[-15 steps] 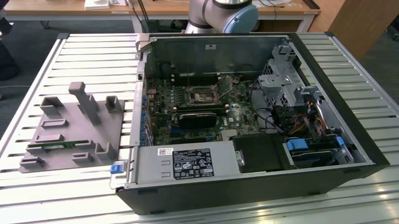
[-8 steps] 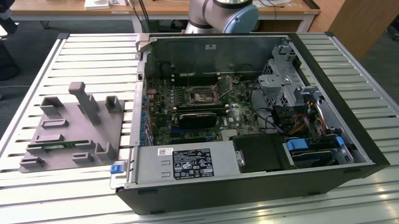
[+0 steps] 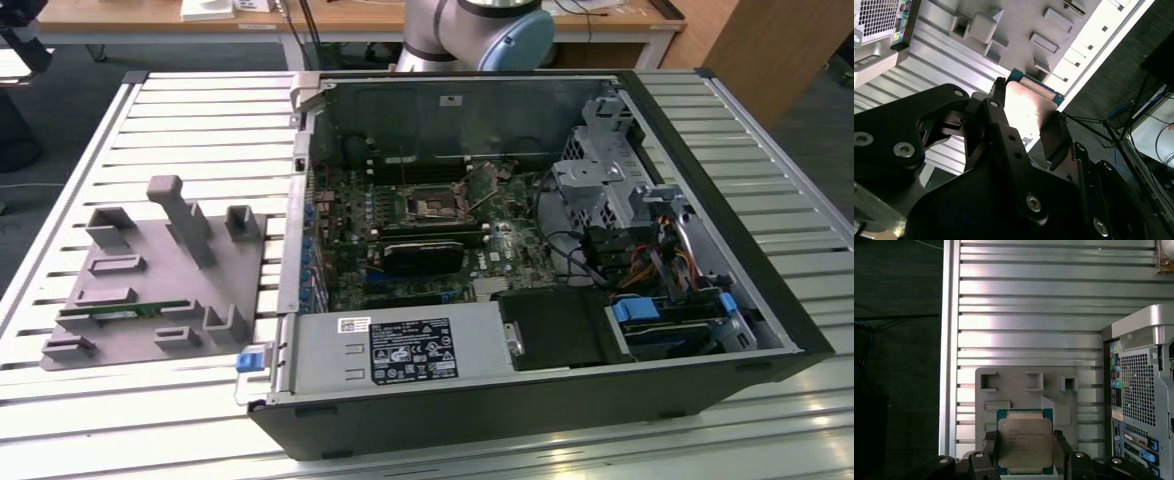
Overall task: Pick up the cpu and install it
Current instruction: 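Pick up the cpu and move it towards the insertion slot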
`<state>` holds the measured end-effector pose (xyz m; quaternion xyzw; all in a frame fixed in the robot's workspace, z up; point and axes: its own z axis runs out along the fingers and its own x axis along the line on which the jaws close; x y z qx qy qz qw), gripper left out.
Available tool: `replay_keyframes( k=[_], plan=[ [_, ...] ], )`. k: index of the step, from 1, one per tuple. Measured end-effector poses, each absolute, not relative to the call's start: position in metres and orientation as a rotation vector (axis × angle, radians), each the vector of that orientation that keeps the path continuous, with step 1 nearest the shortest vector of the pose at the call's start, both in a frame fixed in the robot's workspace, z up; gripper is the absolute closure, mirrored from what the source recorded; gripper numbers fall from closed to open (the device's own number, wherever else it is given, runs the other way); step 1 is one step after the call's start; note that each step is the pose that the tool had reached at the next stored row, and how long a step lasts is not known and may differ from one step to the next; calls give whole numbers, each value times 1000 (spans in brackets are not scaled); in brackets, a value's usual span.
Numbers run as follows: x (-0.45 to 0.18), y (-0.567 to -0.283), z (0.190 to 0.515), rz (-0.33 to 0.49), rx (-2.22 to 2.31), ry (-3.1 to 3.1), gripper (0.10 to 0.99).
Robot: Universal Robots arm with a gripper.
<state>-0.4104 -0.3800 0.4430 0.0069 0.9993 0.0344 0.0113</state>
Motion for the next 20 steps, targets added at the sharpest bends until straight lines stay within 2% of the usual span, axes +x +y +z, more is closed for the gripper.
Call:
replay_keyframes(
  k=[20],
  plan=[
    [-385,-380,443,107,21,3117,557]
  ],
)
